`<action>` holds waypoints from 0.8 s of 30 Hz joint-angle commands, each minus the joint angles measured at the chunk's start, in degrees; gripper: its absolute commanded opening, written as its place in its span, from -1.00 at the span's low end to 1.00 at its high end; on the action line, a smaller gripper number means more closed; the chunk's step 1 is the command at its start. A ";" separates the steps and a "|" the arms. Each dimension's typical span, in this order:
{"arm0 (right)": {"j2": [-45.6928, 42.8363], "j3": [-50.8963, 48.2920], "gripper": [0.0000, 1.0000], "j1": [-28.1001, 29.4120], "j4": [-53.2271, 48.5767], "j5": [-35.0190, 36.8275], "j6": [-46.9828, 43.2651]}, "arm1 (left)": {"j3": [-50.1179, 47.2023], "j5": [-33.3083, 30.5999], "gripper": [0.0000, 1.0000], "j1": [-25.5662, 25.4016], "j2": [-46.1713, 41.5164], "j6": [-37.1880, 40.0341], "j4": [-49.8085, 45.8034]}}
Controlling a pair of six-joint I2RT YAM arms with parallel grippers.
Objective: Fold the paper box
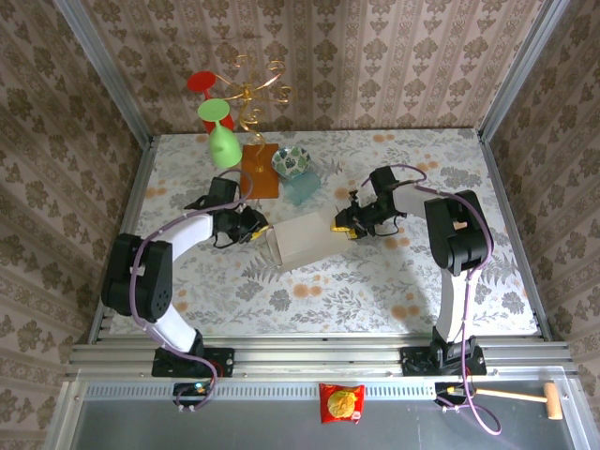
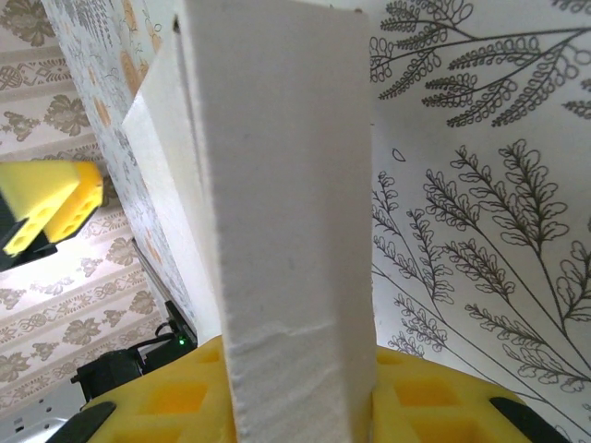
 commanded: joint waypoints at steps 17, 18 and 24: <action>5.22 -1.94 -0.44 -1.99 -0.29 -2.78 1.11 | -9.52 3.12 -0.35 -0.53 5.12 -3.29 19.74; 5.35 -1.88 -0.44 -1.99 -0.48 -2.78 1.06 | -9.48 3.48 -0.36 -0.65 5.70 -3.50 20.54; 6.03 -1.64 -0.45 -2.10 -0.86 -3.55 1.04 | -10.20 3.28 -0.42 -1.35 6.07 -4.85 23.99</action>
